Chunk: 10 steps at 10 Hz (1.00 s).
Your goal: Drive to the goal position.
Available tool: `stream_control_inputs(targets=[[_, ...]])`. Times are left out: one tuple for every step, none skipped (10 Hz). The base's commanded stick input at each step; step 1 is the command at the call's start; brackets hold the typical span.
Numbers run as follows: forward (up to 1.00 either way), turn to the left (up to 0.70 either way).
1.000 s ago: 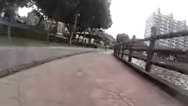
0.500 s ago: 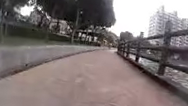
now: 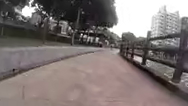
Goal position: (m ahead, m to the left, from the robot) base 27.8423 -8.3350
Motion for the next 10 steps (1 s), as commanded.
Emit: stream_control_inputs(targets=[[1.0,-0.01],[1.0,0.0],[1.0,0.0],[1.0,0.0],[1.0,0.0],[1.0,0.0],[1.0,0.0],[1.0,0.0],[1.0,0.0],[1.0,0.0]])
